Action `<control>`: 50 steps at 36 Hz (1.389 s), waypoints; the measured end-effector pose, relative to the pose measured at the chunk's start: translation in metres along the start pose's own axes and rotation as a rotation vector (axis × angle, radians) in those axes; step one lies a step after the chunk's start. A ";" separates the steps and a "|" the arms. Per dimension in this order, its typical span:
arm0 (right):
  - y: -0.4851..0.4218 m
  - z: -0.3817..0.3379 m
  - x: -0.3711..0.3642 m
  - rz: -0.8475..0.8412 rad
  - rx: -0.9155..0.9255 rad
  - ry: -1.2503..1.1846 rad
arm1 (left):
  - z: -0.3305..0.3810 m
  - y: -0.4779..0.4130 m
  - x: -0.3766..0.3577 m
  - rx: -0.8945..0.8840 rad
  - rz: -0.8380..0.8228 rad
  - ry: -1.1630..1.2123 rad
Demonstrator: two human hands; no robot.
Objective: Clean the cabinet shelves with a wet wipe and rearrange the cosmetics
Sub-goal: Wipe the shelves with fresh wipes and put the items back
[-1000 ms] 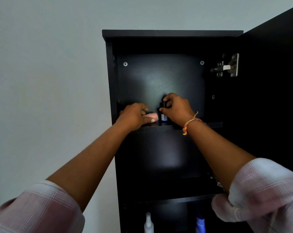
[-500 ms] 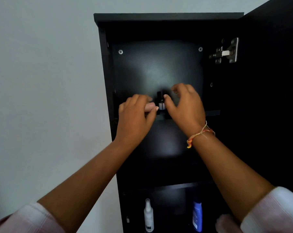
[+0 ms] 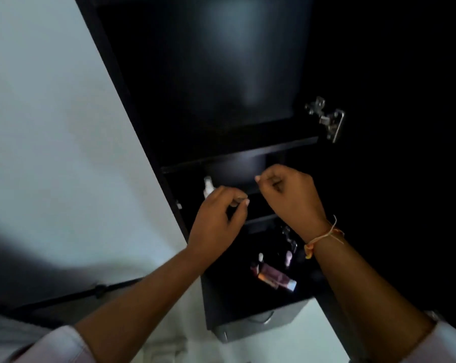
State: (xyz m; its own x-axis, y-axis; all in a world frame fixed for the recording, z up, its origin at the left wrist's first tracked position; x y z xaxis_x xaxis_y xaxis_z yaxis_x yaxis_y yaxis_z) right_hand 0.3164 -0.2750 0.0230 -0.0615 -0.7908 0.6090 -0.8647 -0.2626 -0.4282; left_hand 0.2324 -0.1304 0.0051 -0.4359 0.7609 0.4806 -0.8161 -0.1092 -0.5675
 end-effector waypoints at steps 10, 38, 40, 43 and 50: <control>0.099 0.148 -0.099 -0.412 -0.385 0.300 | -0.127 0.111 -0.105 0.497 -0.307 0.080; 0.203 0.308 -0.244 -0.726 -0.501 0.538 | -0.274 0.168 -0.240 0.551 -0.565 -0.173; 0.203 0.311 -0.245 -0.715 -0.529 0.528 | -0.276 0.169 -0.241 0.542 -0.551 -0.180; 0.202 0.312 -0.247 -0.716 -0.506 0.550 | -0.278 0.171 -0.241 0.541 -0.529 -0.184; 0.199 0.311 -0.256 -0.783 -0.446 0.646 | -0.278 0.174 -0.233 0.568 -0.501 -0.184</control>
State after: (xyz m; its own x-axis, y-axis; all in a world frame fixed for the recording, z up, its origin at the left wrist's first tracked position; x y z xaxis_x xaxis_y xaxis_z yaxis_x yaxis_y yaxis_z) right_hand 0.3151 -0.2967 -0.4261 0.4443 -0.0218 0.8956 -0.8723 -0.2380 0.4270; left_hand 0.2975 -0.1489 -0.3914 0.0207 0.6928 0.7208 -0.9799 -0.1291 0.1522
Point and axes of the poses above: each hand's wrist, its own y-axis away from the middle knuckle, its own x-axis out of the back of the hand, z = x × y, the point moved 9 cm from there along -y, towards the middle knuckle, and after that the axes turned 7 degrees about y, right-handed, at the moved point
